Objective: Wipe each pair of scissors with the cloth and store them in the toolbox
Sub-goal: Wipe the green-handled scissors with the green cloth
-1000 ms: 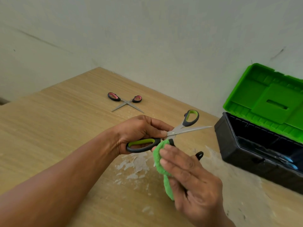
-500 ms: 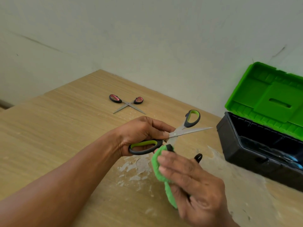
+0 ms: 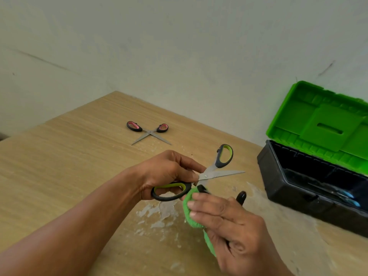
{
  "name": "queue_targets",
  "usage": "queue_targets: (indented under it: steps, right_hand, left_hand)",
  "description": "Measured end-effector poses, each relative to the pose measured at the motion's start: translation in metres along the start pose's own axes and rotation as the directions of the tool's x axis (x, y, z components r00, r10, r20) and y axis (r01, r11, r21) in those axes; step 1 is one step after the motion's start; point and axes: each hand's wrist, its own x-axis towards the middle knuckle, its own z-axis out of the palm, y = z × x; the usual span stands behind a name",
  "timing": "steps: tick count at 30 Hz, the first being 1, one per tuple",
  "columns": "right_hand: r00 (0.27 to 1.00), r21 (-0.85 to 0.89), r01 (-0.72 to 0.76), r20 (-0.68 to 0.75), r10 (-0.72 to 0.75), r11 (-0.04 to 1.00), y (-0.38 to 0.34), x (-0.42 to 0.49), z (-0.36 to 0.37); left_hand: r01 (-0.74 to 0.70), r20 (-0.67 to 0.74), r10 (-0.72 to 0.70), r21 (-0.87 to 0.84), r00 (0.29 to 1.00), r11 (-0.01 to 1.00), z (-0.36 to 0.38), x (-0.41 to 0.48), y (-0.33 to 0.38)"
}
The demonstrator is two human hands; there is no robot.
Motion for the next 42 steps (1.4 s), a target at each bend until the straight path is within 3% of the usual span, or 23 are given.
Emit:
queue_targets:
  steps: [4,7,9,12,14,16,24,30,42]
  right_hand:
    - [0.999,-0.087,-0.043,-0.005,0.043,0.995,0.008,0.001,-0.005]
    - [0.996,0.055,-0.090,0.003,0.090,0.994,-0.004,0.000,-0.006]
    - [0.996,0.056,-0.079,-0.023,0.081,0.995,-0.007,0.001,-0.012]
    - [0.967,-0.135,-0.158,-0.223,0.125,0.978,0.007,0.004,-0.030]
    - [0.903,-0.182,-0.289,-0.378,0.205,0.940,0.015,0.003,-0.039]
    - [0.860,-0.206,-0.380,-0.439,0.262,0.902,0.019,0.002,-0.038]
    - [0.934,-0.446,-0.322,-0.295,0.202,0.835,0.014,0.000,-0.020]
    - [0.969,-0.507,-0.248,-0.142,0.204,0.825,0.013,0.002,-0.012]
    - [0.940,-0.560,-0.340,-0.237,0.247,0.756,0.033,-0.003,-0.023]
  left_hand:
    - [0.010,0.002,-0.010,-0.012,1.000,1.000,0.001,0.001,0.000]
    - [-0.008,-0.036,0.009,0.015,0.999,1.000,0.006,0.000,0.000]
    - [-0.027,-0.060,0.027,0.009,0.998,1.000,0.008,-0.002,0.003]
    - [-0.053,-0.105,0.053,0.006,0.993,0.999,0.014,-0.004,0.005]
    - [-0.075,-0.135,0.077,0.020,0.988,0.997,0.023,-0.005,0.004]
    - [-0.091,-0.154,0.096,0.039,0.983,0.995,0.032,-0.007,0.003]
    - [-0.105,-0.180,0.126,0.122,0.976,0.987,0.055,-0.008,-0.007]
    - [-0.142,-0.226,0.177,0.164,0.958,0.976,0.065,-0.012,-0.010]
    - [-0.190,-0.206,0.223,0.171,0.953,0.967,0.068,-0.018,-0.013]
